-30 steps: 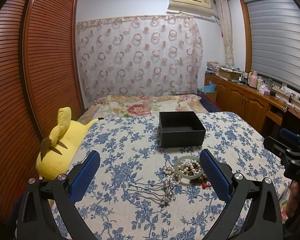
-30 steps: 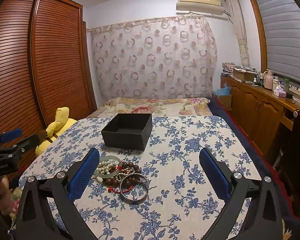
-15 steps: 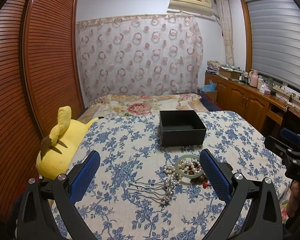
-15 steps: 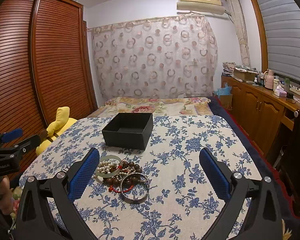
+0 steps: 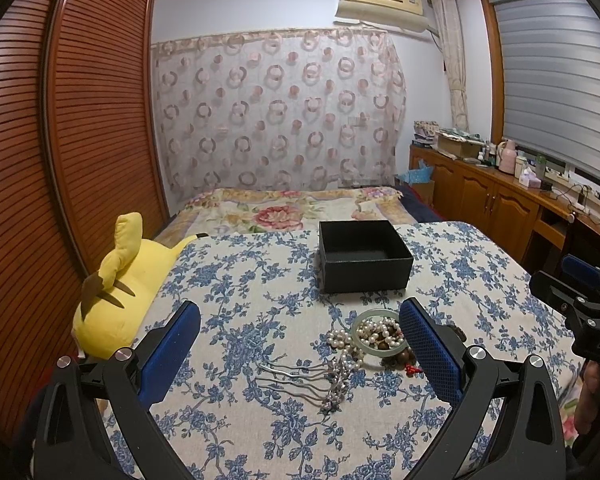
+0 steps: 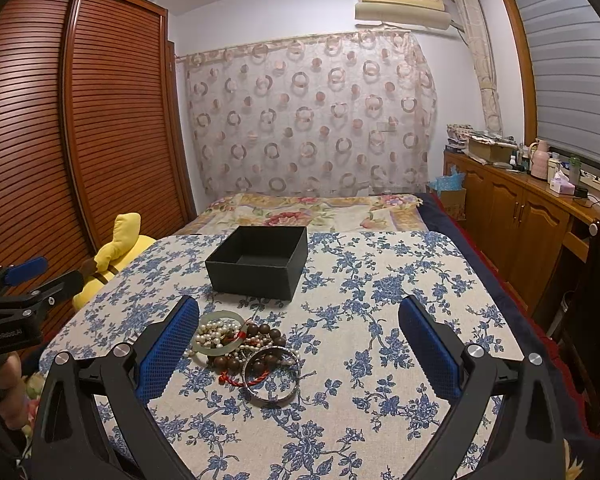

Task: Organize jewelry

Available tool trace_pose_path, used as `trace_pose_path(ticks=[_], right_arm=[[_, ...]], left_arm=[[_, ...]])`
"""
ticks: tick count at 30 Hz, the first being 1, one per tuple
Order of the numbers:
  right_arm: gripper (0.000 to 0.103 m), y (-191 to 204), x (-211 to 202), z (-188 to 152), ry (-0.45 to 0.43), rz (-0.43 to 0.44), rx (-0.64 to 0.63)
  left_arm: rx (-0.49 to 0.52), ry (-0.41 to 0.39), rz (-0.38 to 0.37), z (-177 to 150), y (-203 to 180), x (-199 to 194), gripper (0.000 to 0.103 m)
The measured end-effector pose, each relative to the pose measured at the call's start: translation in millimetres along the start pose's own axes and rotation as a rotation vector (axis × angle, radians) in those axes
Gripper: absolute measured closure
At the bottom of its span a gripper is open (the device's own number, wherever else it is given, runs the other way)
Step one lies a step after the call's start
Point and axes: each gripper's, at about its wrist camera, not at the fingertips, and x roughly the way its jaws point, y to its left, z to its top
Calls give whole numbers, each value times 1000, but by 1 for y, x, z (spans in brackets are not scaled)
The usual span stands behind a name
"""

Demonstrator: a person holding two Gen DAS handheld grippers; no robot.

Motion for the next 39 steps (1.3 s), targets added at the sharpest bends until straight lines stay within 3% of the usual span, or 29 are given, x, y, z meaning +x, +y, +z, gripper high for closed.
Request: trace_pose_path(ticks=[25,39], right_arm=[[2,2,0,0,7,4,-1],[2,1,32,-25,108,67,-61]], left_arm=[[-3,3,0,-1,3,-2,6],[-12,128,-32,-38,14,43,6]])
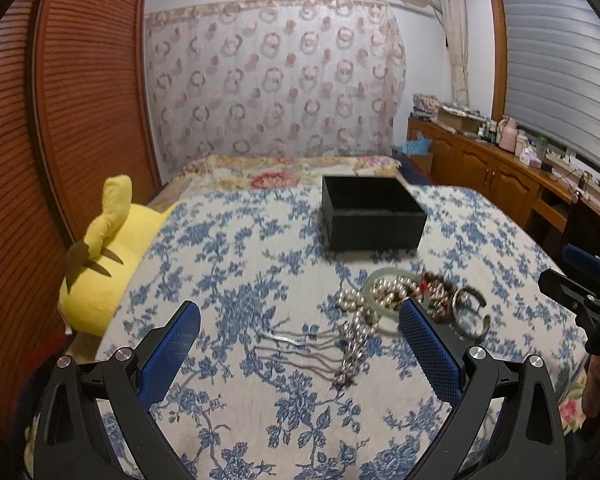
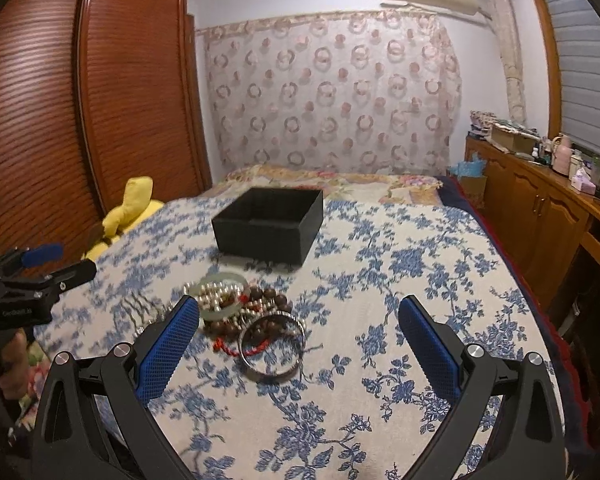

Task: Organize jewelry
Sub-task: 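Grasp the silver hair comb with the left tool while the right tool grasps the silver bangle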

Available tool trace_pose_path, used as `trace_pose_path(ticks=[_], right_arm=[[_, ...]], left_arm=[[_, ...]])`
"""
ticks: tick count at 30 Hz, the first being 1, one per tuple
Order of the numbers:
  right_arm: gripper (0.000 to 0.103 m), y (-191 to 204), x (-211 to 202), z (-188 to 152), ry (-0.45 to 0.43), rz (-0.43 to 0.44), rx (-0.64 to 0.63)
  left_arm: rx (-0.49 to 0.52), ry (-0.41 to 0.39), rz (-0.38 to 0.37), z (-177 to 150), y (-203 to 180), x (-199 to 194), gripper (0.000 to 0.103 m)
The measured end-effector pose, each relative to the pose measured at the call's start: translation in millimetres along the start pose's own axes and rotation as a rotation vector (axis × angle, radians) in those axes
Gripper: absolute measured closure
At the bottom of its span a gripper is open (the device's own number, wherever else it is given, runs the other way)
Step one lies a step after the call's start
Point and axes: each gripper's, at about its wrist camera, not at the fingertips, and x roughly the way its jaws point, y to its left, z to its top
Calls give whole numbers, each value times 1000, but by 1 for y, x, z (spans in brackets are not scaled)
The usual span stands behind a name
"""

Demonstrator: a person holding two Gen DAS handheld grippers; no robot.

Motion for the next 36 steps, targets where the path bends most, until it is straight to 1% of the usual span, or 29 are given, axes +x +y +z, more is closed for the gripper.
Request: trace_pose_path(ticks=[4,12,13,17,19,20,22,23,25,26,28,29,31,36], right_arm=[[4,-1,15,-7,58,34,-28],[13,9,54,-19,181,118,-125],[16,9,59,-20,193,125,-134],[17,13,75,-20,244,150,-176],[18,16,80,-21,263,155,-202],[18,18,84,-21,272,156,-214],[18,20,90,-21,290,155,-230],[18,21,92,-21,300,161,-236],[18,22,94,-21,304,160,-244],[19,22,96,-21,307,156,-247],[21,22,98,-21,314,154,-246],[21,22,99,-22,317,153,-245],[22,21,99,-22,319,149,-242],[22,22,101,-23,323,140,-247]], left_arm=[[8,39,-16,-9,2,11,6],[26,128,-69,-27,5,34,6],[27,136,-74,-28,5,36,6],[21,162,-104,-32,6,44,8],[19,172,-122,-33,5,46,17],[19,176,-133,-33,4,47,20],[25,184,-163,-33,1,48,32],[29,187,-175,-32,-1,49,35],[46,191,-203,-31,-7,51,45],[56,194,-208,-30,-11,53,48],[82,201,-210,-29,-18,57,59],[92,206,-214,-29,-20,60,61],[106,218,-217,-29,-23,64,69],[167,242,-226,-29,-34,73,70]])
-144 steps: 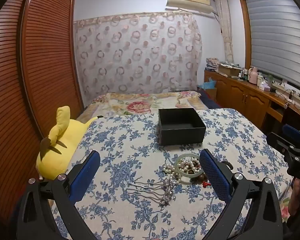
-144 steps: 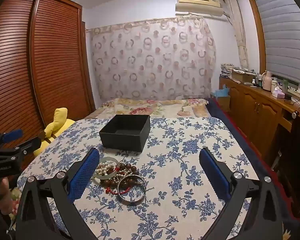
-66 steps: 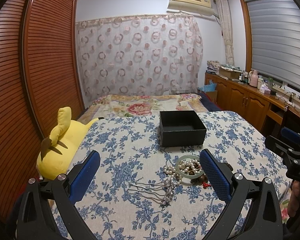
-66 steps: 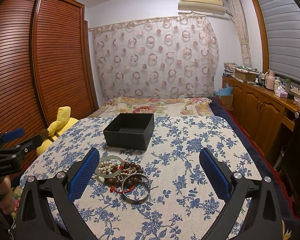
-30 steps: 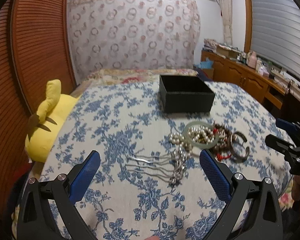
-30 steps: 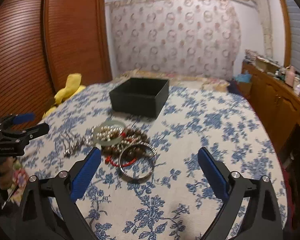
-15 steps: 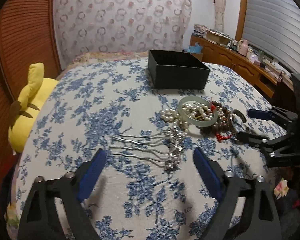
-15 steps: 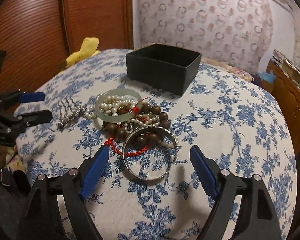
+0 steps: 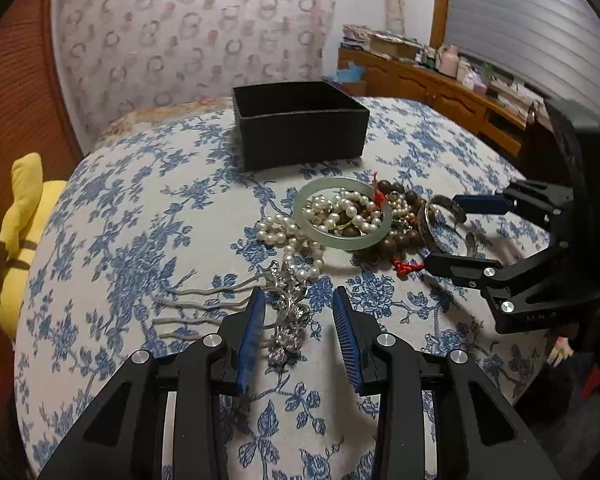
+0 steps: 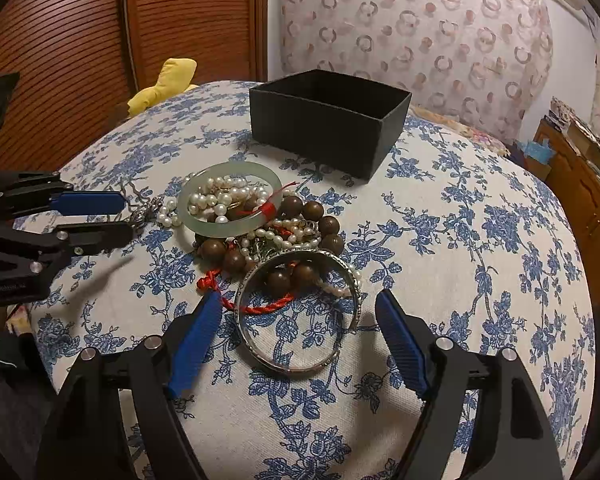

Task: Organize jewelry
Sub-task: 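Grasp the silver hair comb with the left tool while the right tool grasps the silver bangle, then carry the comb and bangle into the black box and open both tools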

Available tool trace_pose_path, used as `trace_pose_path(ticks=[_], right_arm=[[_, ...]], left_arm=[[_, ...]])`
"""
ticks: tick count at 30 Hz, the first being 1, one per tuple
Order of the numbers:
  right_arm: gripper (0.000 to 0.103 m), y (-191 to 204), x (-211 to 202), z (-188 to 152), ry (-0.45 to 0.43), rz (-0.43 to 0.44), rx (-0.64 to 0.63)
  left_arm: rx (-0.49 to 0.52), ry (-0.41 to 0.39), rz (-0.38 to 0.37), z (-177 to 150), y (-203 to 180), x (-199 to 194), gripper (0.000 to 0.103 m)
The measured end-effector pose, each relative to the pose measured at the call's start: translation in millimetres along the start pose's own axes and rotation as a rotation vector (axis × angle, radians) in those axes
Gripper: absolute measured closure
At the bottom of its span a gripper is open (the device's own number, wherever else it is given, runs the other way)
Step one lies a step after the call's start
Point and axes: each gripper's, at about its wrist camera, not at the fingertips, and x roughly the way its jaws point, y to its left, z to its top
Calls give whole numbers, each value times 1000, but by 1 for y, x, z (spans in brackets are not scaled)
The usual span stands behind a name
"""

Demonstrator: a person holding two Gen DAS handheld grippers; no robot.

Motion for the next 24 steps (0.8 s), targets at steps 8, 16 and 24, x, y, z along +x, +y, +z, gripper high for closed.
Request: trace_pose_path(ticks=[8,16,24], right_arm=[[32,1,1,-1,7,-15,-10],[41,3,-5,-3,-3,-24,-27],[41,1,-24,4,-55,-15,-16]], left_arm=[[44,4,27,-1,1,6,86],[28,-47,-1,1,6,-10,91],[-2,-114,-22,10,8,-29,93]])
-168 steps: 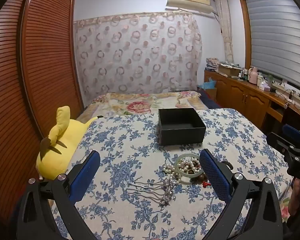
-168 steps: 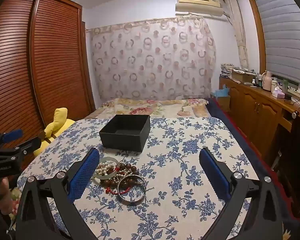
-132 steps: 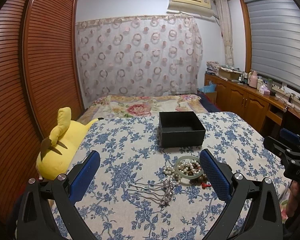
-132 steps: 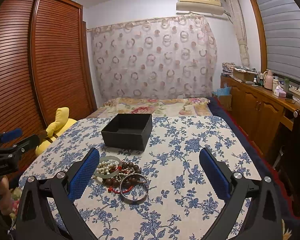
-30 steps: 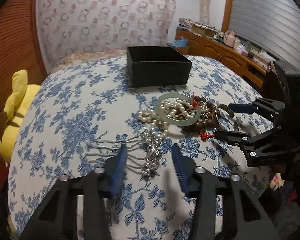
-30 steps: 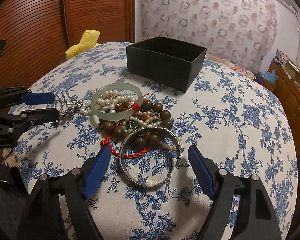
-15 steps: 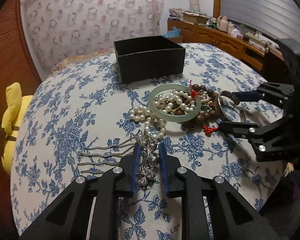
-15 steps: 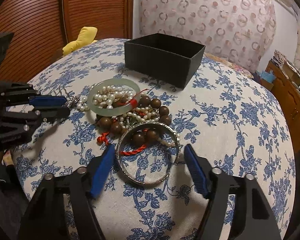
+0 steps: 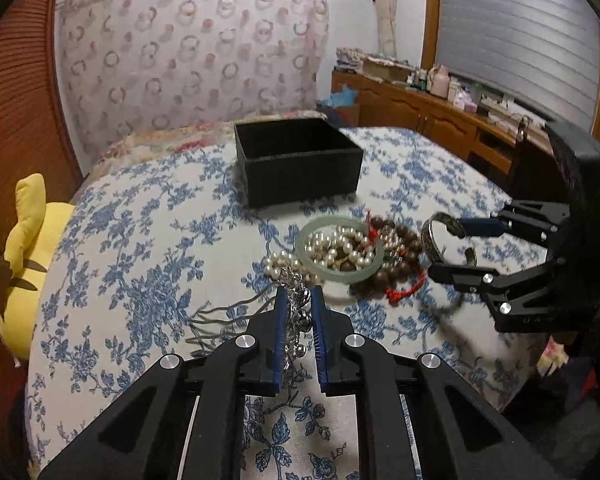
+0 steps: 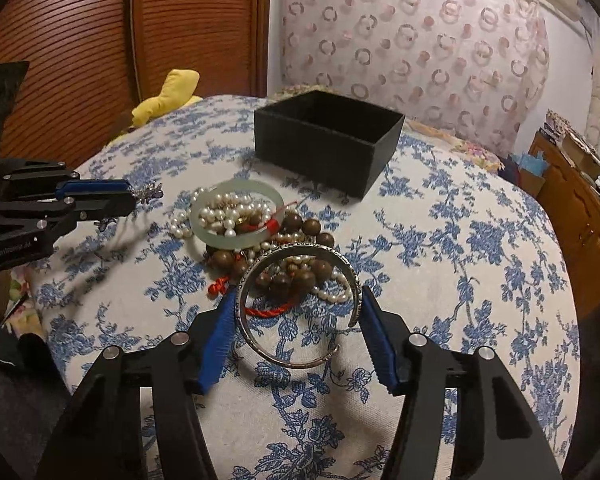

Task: Organize jewelry
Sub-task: 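Carry the comb and bangle into the black box and open both tools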

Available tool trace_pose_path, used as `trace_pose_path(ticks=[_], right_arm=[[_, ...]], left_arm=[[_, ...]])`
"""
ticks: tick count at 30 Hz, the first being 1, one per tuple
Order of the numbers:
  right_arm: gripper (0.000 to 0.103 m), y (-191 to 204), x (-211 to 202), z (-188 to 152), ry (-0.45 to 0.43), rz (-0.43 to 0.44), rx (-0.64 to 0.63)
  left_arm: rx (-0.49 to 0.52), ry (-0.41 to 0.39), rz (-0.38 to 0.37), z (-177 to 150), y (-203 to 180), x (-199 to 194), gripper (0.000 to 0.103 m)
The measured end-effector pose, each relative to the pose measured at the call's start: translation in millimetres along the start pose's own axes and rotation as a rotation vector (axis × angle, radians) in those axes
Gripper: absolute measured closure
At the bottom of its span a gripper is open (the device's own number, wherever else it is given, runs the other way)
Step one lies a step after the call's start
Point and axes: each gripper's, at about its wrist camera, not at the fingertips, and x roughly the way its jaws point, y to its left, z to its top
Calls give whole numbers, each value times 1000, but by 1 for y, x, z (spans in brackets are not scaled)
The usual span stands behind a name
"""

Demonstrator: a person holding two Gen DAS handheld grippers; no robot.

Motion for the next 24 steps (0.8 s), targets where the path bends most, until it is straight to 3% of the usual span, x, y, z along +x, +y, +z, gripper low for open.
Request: trace_pose_path(ticks=[24], right_arm=[[41,-20,-14,26,-74,-24,23]], left_arm=[[-44,-156,-30,80,18,-18,96]])
